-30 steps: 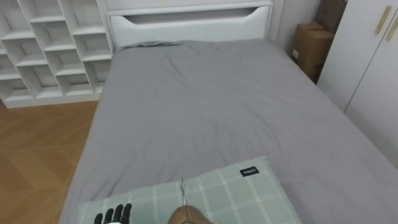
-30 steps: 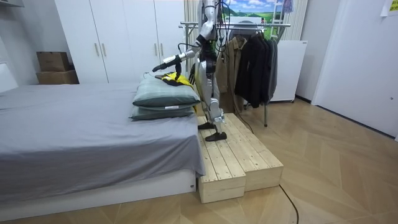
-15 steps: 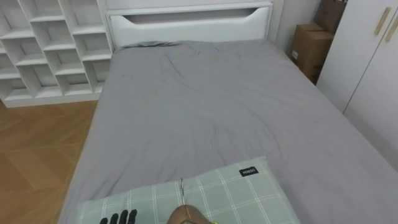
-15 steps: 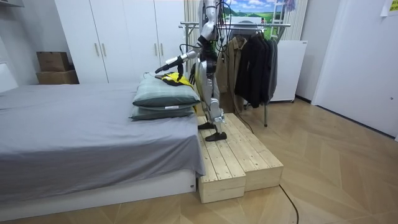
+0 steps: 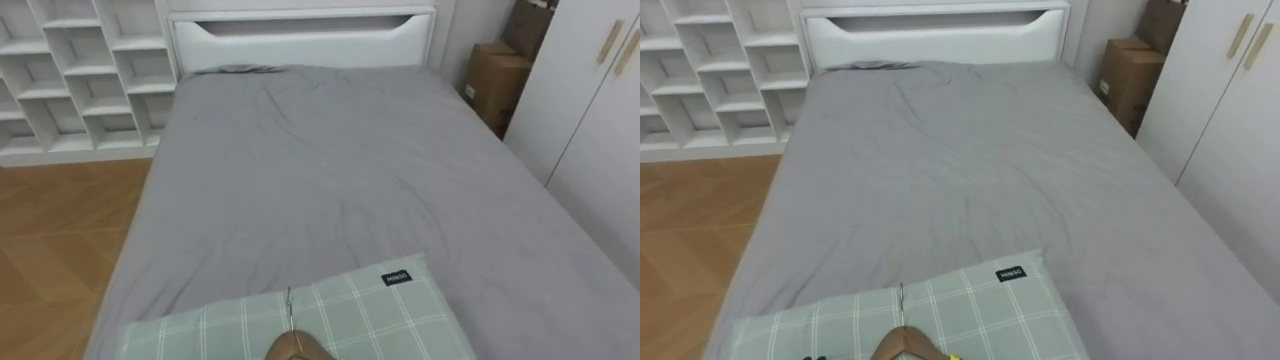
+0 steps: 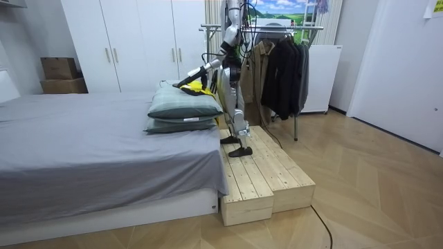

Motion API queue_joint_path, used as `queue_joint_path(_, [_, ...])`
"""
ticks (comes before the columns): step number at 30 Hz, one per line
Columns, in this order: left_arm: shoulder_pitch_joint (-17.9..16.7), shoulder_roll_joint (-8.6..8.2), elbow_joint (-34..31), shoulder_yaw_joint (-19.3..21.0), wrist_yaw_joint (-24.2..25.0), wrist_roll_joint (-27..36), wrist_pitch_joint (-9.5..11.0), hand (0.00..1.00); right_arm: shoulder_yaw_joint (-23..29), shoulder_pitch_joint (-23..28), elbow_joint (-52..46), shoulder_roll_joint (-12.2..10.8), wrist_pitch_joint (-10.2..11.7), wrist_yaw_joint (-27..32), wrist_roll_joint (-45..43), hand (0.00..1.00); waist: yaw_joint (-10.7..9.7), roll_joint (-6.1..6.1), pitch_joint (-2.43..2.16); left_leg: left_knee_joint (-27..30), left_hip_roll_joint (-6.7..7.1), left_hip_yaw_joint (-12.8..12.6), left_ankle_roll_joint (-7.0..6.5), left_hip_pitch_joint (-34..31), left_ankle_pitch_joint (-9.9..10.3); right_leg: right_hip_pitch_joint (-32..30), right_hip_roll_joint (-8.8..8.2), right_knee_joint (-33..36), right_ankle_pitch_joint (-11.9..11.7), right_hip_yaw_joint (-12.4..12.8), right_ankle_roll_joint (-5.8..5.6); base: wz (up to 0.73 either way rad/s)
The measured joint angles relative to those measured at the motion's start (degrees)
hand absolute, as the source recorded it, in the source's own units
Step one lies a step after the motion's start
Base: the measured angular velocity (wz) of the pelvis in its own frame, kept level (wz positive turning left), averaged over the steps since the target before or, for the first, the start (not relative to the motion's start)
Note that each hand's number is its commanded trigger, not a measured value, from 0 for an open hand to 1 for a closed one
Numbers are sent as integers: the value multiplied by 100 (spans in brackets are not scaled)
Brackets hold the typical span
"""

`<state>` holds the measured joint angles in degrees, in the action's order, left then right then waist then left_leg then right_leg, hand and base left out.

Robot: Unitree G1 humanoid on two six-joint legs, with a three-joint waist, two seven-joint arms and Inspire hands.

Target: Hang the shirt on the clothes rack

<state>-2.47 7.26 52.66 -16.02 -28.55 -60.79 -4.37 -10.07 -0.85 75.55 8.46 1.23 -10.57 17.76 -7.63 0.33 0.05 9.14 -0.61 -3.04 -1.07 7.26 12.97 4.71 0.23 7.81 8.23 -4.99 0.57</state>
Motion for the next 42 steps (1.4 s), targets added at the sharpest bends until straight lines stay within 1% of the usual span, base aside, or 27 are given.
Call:
queue_joint_path(3, [0, -9, 25, 0, 0, 6, 12, 0, -9, -18, -1, -4, 0, 0, 0, 0, 2, 5, 3, 0, 0, -1, 0, -21, 0, -21, 0, 0, 0, 0, 0, 0])
queue_joint_path(7, [21, -33, 28, 0, -12, 57, 9, 0, -213, -90, -15, -10, -3, 15, -12, 0, 11, -2, 1, 7, -1, -6, -8, -170, -5, -199, 0, 67, -1, -8, 1, 0])
queue_joint_path(9, [76, -80, 78, -1, -44, 62, 9, 0, -327, -168, -7, -16, -6, -15, -45, 0, 7, -16, 17, 8, 0, -8, -23, -238, -15, -280, -4, 91, -1, -27, 1, 0])
queue_joint_path(11, [233, -182, 246, 4, -68, 59, 10, 0, -462, -273, 39, -34, -5, -52, -47, 0, 20, -35, 28, 36, 1, -3, -33, -357, -24, -387, -19, 116, -7, -61, 8, 5])
queue_joint_path(13, [402, -208, 305, 6, -67, 62, 11, 0, -552, -388, 103, -63, -6, -72, -72, 0, 32, -39, 32, 49, -2, -1, -45, -486, -37, -513, -17, 110, -46, -64, 9, 0])
queue_joint_path(14, [559, -211, 412, 5, -68, 129, 17, 0, -578, -488, 194, -98, -6, -77, -116, 0, 38, -44, 38, 44, -1, -3, -47, -568, -63, -588, -17, 101, -78, -58, 11, -4])
queue_joint_path(18, [934, -220, 717, 2, -78, 415, 25, 0, -763, -645, 247, -160, -15, -73, -228, 0, 58, -61, 55, 40, -3, -23, -49, -732, -88, -778, -18, 96, -125, -49, 19, -5])
queue_joint_path(20, [1210, -223, 988, -3, -127, 628, 83, 0, -820, -774, 256, -190, -16, -84, -240, 0, 141, -70, 72, 40, -8, -92, -51, -877, -122, -950, -16, 92, -178, -2, 25, -13])
queue_joint_path(21, [1271, -224, 1054, -7, -128, 685, 87, 0, -879, -814, 270, -195, -16, -83, -246, 0, 152, -68, 77, 40, -12, -99, -52, -909, -124, -985, -13, 91, -189, 4, 28, -9])
queue_joint_path(22, [1396, -223, 1189, -35, -129, 843, 104, 0, -953, -906, 340, -219, -12, -83, -249, 0, 152, -76, 111, 43, -11, -96, -54, -959, -132, -1005, -15, 82, -196, 1, 27, 0])
queue_joint_path(23, [1489, -223, 1287, -54, -129, 951, 124, 0, -1009, -967, 374, -229, -12, -85, -248, 0, 156, -79, 119, 44, -8, -95, -55, -1001, -134, -1051, -19, 86, -200, -8, 28, 0])
queue_joint_path(27, [1733, -178, 1301, 7, -131, 1076, 210, 0, -1007, -1132, 450, -233, -5, -85, -235, 0, 167, -97, 132, 44, 13, -75, -67, -1283, -216, -1343, -37, 87, -267, -12, 29, 4])
queue_joint_path(29, [1837, -107, 1303, 26, -132, 1189, 245, 0, -1008, -1165, 471, -230, -5, -85, -236, 0, 167, -125, 149, 38, 13, -80, -64, -1369, -237, -1430, -34, 85, -288, -4, 38, -2])
queue_joint_path(33, [1871, -51, 1314, 151, -130, 1185, 358, 0, -1006, -1139, 501, -188, -10, -97, -230, 0, 162, -139, 157, 41, 10, -86, -62, -1420, -238, -1492, -29, 86, -297, 6, 44, 0])
queue_joint_path(35, [1930, 22, 1360, 183, -131, 1233, 432, 0, -1000, -1139, 502, -142, -14, -79, -229, 0, 140, -157, 159, 44, 14, -80, -57, -1515, -272, -1587, -35, 88, -330, -1, 50, 0])
queue_joint_path(37, [1981, 31, 1364, 187, -131, 1408, 438, 0, -999, -1131, 502, -108, -31, -48, -230, 0, 84, -178, 160, 45, 22, -59, -56, -1569, -298, -1623, -45, 93, -334, -30, 52, 7])
queue_joint_path(39, [2059, 66, 1388, 242, -130, 1421, 437, 0, -1000, -1155, 495, -105, -69, -31, -232, 0, 43, -227, 156, 47, 25, -54, -51, -1632, -327, -1702, -49, 128, -339, -33, 60, 5])
queue_joint_path(42, [2087, 92, 1388, 260, -129, 1516, 451, 0, -1001, -1159, 495, -106, -71, -19, -225, 0, -3, -242, 156, 49, 36, -13, -50, -1673, -354, -1731, -62, 137, -347, -68, 64, 7])
